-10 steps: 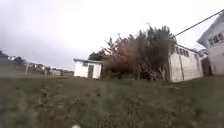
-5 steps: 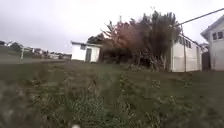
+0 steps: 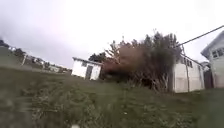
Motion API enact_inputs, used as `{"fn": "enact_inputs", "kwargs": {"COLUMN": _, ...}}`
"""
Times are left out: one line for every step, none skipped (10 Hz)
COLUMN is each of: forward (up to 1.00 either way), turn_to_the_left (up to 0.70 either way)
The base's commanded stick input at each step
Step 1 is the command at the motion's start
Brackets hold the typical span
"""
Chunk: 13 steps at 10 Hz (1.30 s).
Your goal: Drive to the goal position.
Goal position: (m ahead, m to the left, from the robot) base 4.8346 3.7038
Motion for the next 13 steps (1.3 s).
{"fn": "enact_inputs", "kwargs": {"forward": 0.70, "turn_to_the_left": -0.01}}
{"fn": "enact_inputs", "kwargs": {"forward": 0.70, "turn_to_the_left": -0.01}}
{"fn": "enact_inputs", "kwargs": {"forward": 0.70, "turn_to_the_left": -0.01}}
{"fn": "enact_inputs", "kwargs": {"forward": 0.70, "turn_to_the_left": -0.01}}
{"fn": "enact_inputs", "kwargs": {"forward": 0.70, "turn_to_the_left": -0.01}}
{"fn": "enact_inputs", "kwargs": {"forward": 0.70, "turn_to_the_left": -0.01}}
{"fn": "enact_inputs", "kwargs": {"forward": 0.70, "turn_to_the_left": 0.00}}
{"fn": "enact_inputs", "kwargs": {"forward": 0.70, "turn_to_the_left": 0.00}}
{"fn": "enact_inputs", "kwargs": {"forward": 0.70, "turn_to_the_left": 0.00}}
{"fn": "enact_inputs", "kwargs": {"forward": 0.70, "turn_to_the_left": 0.00}}
{"fn": "enact_inputs", "kwargs": {"forward": 0.70, "turn_to_the_left": 0.00}}
{"fn": "enact_inputs", "kwargs": {"forward": 0.70, "turn_to_the_left": 0.00}}
{"fn": "enact_inputs", "kwargs": {"forward": 0.70, "turn_to_the_left": 0.00}}
